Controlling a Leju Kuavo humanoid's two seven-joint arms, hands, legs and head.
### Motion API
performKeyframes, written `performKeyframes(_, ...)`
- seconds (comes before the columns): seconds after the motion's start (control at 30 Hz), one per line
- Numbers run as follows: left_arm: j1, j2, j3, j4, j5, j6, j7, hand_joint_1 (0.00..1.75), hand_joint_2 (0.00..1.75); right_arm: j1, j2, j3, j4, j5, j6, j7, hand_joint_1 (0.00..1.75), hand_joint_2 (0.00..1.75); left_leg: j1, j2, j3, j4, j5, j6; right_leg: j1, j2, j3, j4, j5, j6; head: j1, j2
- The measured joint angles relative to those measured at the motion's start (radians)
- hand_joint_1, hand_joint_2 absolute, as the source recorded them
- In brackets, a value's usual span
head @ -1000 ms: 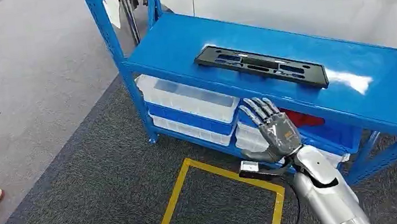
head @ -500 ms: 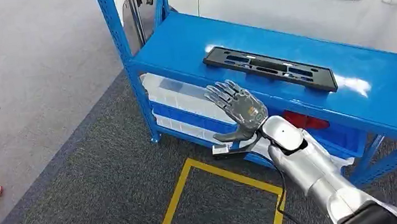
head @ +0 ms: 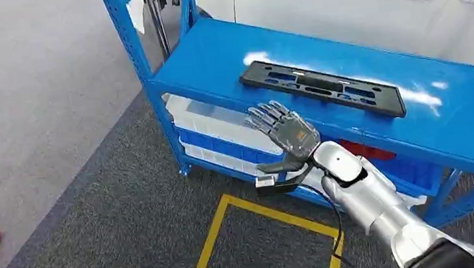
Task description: Take the parts from the cabinet and place them on the table.
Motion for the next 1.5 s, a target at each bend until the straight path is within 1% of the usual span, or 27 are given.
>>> performKeyframes(0.03, -0.003, 0.000, 0.000, 0.000, -0.001, 0.000, -0.001, 0.00, 0.00, -0.004, -0.003, 0.000, 0.000, -0.004, 0.000, 0.001, 0.00, 0.00, 0.000, 0.000, -0.028, 0.052, -0.015, -0.002, -0.002, -0.002, 0.007, 0.000, -0.005, -0.007, -0.001, 0.000)
performKeyframes(0.1, -0.003, 0.000, 0.000, 0.000, -0.004, -0.003, -0.003, 0.00, 0.00, -0.004, -0.002, 0.001, 0.001, -0.007, -0.001, 0.002, 0.00, 0.00, 0.006, 0.001, -0.124, 0.204, -0.073, -0.012, -0.001, -0.001, 0.018, 0.000, -0.018, -0.008, 0.000, 0.000)
performKeyframes(0.13, -0.002, 0.001, 0.000, 0.000, -0.005, -0.003, -0.003, 0.00, 0.00, -0.002, -0.003, 0.003, 0.002, -0.007, -0.002, 0.002, 0.00, 0.00, 0.008, 0.001, -0.162, 0.255, -0.089, -0.018, -0.001, -0.001, 0.024, 0.001, -0.025, -0.008, -0.001, 0.000)
performKeyframes(0.17, 0.000, 0.001, 0.000, 0.000, -0.005, -0.003, -0.004, 0.00, 0.00, 0.001, -0.003, 0.005, 0.003, -0.008, -0.002, 0.004, 0.00, 0.00, 0.010, 0.001, -0.184, 0.269, -0.082, -0.020, -0.002, 0.000, 0.031, 0.003, -0.031, -0.007, -0.001, 0.000)
performKeyframes(0.2, 0.001, 0.001, 0.000, 0.000, -0.005, -0.003, -0.005, 0.00, 0.00, 0.003, -0.003, 0.006, 0.004, -0.009, -0.002, 0.006, 0.00, 0.00, 0.011, 0.001, -0.184, 0.239, -0.049, -0.021, -0.002, 0.001, 0.040, 0.005, -0.040, -0.005, -0.001, 0.000)
performKeyframes(0.3, 0.000, 0.005, 0.000, 0.000, -0.005, -0.002, -0.005, 0.00, 0.00, -0.001, -0.003, 0.010, 0.005, -0.016, -0.001, 0.017, 0.00, 0.00, 0.011, 0.002, -0.103, -0.006, 0.118, -0.014, -0.004, 0.002, 0.071, 0.012, -0.069, 0.006, -0.001, 0.000)
performKeyframes(0.33, 0.000, 0.006, 0.000, 0.001, -0.005, -0.002, -0.005, 0.00, 0.00, -0.005, -0.003, 0.010, 0.006, -0.019, -0.001, 0.021, 0.00, 0.00, 0.004, 0.002, -0.102, -0.010, 0.084, -0.012, -0.002, 0.002, 0.075, 0.015, -0.072, 0.012, -0.001, 0.000)
performKeyframes(0.4, -0.002, 0.006, 0.000, 0.001, -0.005, -0.002, -0.006, 0.00, 0.00, -0.010, -0.004, 0.010, 0.010, -0.024, -0.002, 0.022, 0.00, 0.00, 0.003, 0.002, -0.096, -0.029, 0.098, 0.003, -0.001, 0.002, 0.069, 0.017, -0.078, 0.023, 0.000, 0.000)
performKeyframes(0.5, 0.001, 0.006, 0.000, 0.001, -0.003, -0.003, -0.011, 0.00, 0.00, -0.018, -0.006, 0.011, 0.014, -0.028, -0.002, 0.022, 0.00, 0.00, 0.006, 0.001, -0.087, -0.035, 0.095, 0.016, -0.007, 0.001, 0.069, 0.029, -0.099, 0.042, 0.000, 0.000)
performKeyframes(0.57, -0.003, 0.006, 0.000, 0.001, -0.002, -0.003, -0.015, 0.00, 0.00, -0.030, -0.009, 0.011, 0.018, -0.034, -0.002, 0.020, 0.00, 0.00, 0.007, 0.001, -0.083, -0.037, 0.089, 0.025, -0.007, 0.001, 0.010, 0.144, -0.153, 0.049, 0.000, 0.000)
performKeyframes(0.63, -0.002, 0.006, 0.000, 0.001, 0.000, -0.003, -0.015, 0.00, 0.00, -0.033, -0.014, 0.011, 0.028, -0.037, -0.001, 0.019, 0.00, 0.00, 0.006, 0.001, -0.078, -0.036, 0.082, 0.031, -0.008, 0.001, -0.089, 0.312, -0.207, 0.054, 0.000, 0.000)
performKeyframes(0.67, -0.001, 0.007, 0.000, 0.001, 0.000, -0.004, -0.015, 0.00, 0.00, -0.035, -0.016, 0.011, 0.035, -0.042, 0.000, 0.020, 0.00, 0.00, 0.006, 0.000, -0.075, -0.036, 0.079, 0.031, -0.009, 0.001, -0.122, 0.350, -0.199, 0.054, 0.000, 0.000)
performKeyframes(0.7, -0.001, 0.007, 0.000, 0.001, 0.000, -0.004, -0.015, 0.00, 0.00, -0.040, -0.018, 0.011, 0.042, -0.045, 0.001, 0.021, 0.00, 0.00, 0.006, -0.002, -0.070, -0.035, 0.075, 0.030, -0.010, 0.001, -0.124, 0.332, -0.169, 0.054, 0.000, 0.000)
performKeyframes(0.77, -0.002, 0.007, 0.000, 0.001, 0.000, -0.004, -0.015, 0.00, 0.00, -0.062, -0.020, 0.011, 0.060, -0.055, 0.001, 0.023, 0.00, 0.00, 0.005, -0.002, -0.059, -0.031, 0.065, 0.026, -0.010, 0.001, -0.074, 0.186, -0.066, 0.048, 0.000, 0.000)
performKeyframes(0.8, -0.001, 0.006, 0.000, 0.001, 0.001, -0.004, -0.015, 0.00, 0.00, -0.079, -0.023, 0.010, 0.071, -0.061, 0.002, 0.025, 0.00, 0.00, 0.005, -0.002, -0.054, -0.031, 0.059, 0.023, -0.010, 0.001, -0.034, 0.085, -0.009, 0.041, 0.000, 0.000)
performKeyframes(0.87, -0.003, 0.005, 0.000, 0.002, 0.001, -0.003, -0.015, 0.00, 0.00, -0.111, -0.030, 0.008, 0.098, -0.072, 0.002, 0.021, 0.00, 0.00, -0.002, -0.004, -0.056, -0.025, 0.053, 0.014, -0.002, 0.001, -0.011, 0.022, -0.011, 0.033, 0.000, 0.000)
performKeyframes(0.93, -0.003, 0.006, 0.000, 0.002, 0.002, -0.002, -0.014, 0.00, 0.00, -0.132, -0.035, 0.006, 0.124, -0.080, 0.003, 0.013, 0.00, 0.00, 0.001, -0.002, -0.057, -0.030, 0.052, 0.006, 0.001, 0.001, -0.016, 0.027, -0.016, 0.027, 0.000, 0.000)
performKeyframes(1.0, -0.003, 0.007, 0.000, 0.002, 0.003, -0.002, -0.014, 0.00, 0.00, -0.149, -0.037, 0.006, 0.147, -0.082, 0.003, 0.011, 0.00, 0.00, 0.000, 0.000, -0.057, -0.023, 0.042, -0.005, -0.012, 0.001, -0.006, 0.014, -0.010, 0.018, -0.001, 0.000)
performKeyframes(1.03, -0.003, 0.007, 0.000, 0.002, 0.005, -0.002, -0.014, 0.00, 0.00, -0.156, -0.039, 0.006, 0.157, -0.083, 0.002, 0.011, 0.00, 0.00, 0.000, 0.001, -0.067, 0.008, 0.021, -0.010, -0.011, 0.001, -0.002, 0.011, -0.012, 0.013, 0.000, 0.000)
performKeyframes(1.13, -0.002, 0.007, 0.000, 0.002, 0.005, -0.002, -0.014, 0.00, 0.00, -0.172, -0.039, 0.006, 0.195, -0.088, -0.002, 0.016, 0.00, 0.00, 0.005, 0.001, -0.182, 0.237, -0.080, -0.019, -0.009, -0.001, 0.002, 0.013, -0.016, 0.003, -0.001, 0.000)
performKeyframes(1.17, -0.001, 0.007, 0.000, 0.002, 0.006, -0.002, -0.013, 0.00, 0.00, -0.173, -0.039, 0.006, 0.209, -0.089, -0.004, 0.019, 0.00, 0.00, 0.006, 0.001, -0.209, 0.283, -0.085, -0.021, -0.008, 0.000, 0.002, 0.014, -0.018, 0.003, -0.001, 0.000)
performKeyframes(1.2, -0.001, 0.007, 0.000, 0.002, 0.006, 0.000, -0.012, 0.00, 0.00, -0.173, -0.039, 0.006, 0.220, -0.089, -0.005, 0.019, 0.00, 0.00, 0.008, 0.001, -0.212, 0.279, -0.067, -0.021, -0.008, 0.000, 0.004, 0.016, -0.020, 0.004, -0.001, 0.000)
performKeyframes(1.23, -0.001, 0.007, 0.000, 0.002, 0.006, 0.002, -0.011, 0.00, 0.00, -0.175, -0.039, 0.006, 0.230, -0.089, -0.006, 0.019, 0.00, 0.00, 0.009, 0.001, -0.194, 0.232, -0.031, -0.021, -0.008, 0.000, 0.006, 0.017, -0.023, 0.005, -0.001, 0.000)
performKeyframes(1.3, -0.002, 0.010, 0.000, 0.002, 0.006, 0.005, -0.011, 0.00, 0.00, -0.184, -0.039, 0.005, 0.247, -0.090, -0.010, 0.019, 0.00, 0.00, 0.009, 0.001, -0.111, 0.050, 0.067, -0.015, -0.008, 0.001, 0.010, 0.024, -0.031, 0.011, 0.000, 0.000)
performKeyframes(1.37, -0.004, 0.011, 0.000, 0.002, 0.005, 0.007, -0.011, 0.00, 0.00, -0.193, -0.039, 0.005, 0.258, -0.090, -0.016, 0.019, 0.00, 0.00, 0.004, 0.001, -0.077, -0.022, 0.063, -0.006, -0.001, 0.002, 0.006, 0.032, -0.038, 0.021, 0.000, 0.000)
performKeyframes(1.47, -0.002, 0.012, 0.000, 0.002, 0.005, 0.010, -0.011, 0.00, 0.00, -0.199, -0.037, 0.005, 0.270, -0.090, -0.018, 0.018, 0.00, 0.00, 0.000, -0.001, -0.080, -0.018, 0.062, 0.010, -0.004, 0.002, 0.008, 0.025, -0.036, 0.037, 0.000, 0.000)
performKeyframes(1.5, -0.003, 0.011, 0.000, 0.002, 0.005, 0.010, -0.011, 0.00, 0.00, -0.202, -0.035, 0.005, 0.272, -0.090, -0.019, 0.018, 0.00, 0.00, 0.007, -0.001, -0.072, -0.029, 0.068, 0.019, -0.006, 0.002, 0.007, 0.029, -0.042, 0.043, -0.001, 0.000)
